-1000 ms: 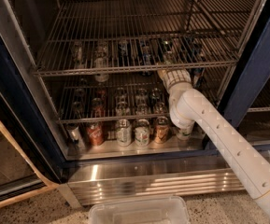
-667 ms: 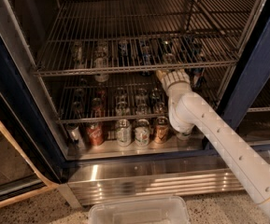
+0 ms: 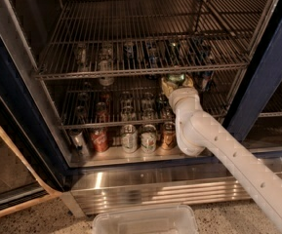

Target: Pick green can from middle shelf of fridge

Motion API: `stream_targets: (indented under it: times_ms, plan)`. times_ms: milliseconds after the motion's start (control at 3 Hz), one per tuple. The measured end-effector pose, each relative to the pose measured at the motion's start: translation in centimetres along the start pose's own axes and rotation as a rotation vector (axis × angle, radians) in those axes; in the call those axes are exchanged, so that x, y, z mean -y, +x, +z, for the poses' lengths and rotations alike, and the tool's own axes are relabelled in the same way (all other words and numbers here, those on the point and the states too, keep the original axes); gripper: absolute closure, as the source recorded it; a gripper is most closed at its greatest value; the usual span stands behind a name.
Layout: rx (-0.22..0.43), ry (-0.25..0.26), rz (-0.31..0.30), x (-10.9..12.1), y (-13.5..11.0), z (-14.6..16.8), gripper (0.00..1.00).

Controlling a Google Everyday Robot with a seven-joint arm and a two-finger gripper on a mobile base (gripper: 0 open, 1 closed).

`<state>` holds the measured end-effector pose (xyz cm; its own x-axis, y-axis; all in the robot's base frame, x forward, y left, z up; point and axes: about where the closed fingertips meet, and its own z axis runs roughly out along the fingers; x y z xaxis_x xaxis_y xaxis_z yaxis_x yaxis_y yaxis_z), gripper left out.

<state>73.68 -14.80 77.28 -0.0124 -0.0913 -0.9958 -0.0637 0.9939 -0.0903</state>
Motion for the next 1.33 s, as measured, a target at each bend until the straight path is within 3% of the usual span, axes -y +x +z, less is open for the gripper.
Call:
stream_targets:
  times_ms: [333, 667, 1000, 1333]
  plan:
    - [0.005, -0.062, -0.061, -3.6, -2.5, -6.0, 1.00]
    - [0.005, -0.064, -0.061, -3.6, -2.5, -6.1, 1.00]
    - [-0.010, -0.090, -0.065, -4.2, -2.2, -8.1, 1.00]
    - [-0.015, -0.117, -0.067, -4.8, -2.8, -12.2, 1.00]
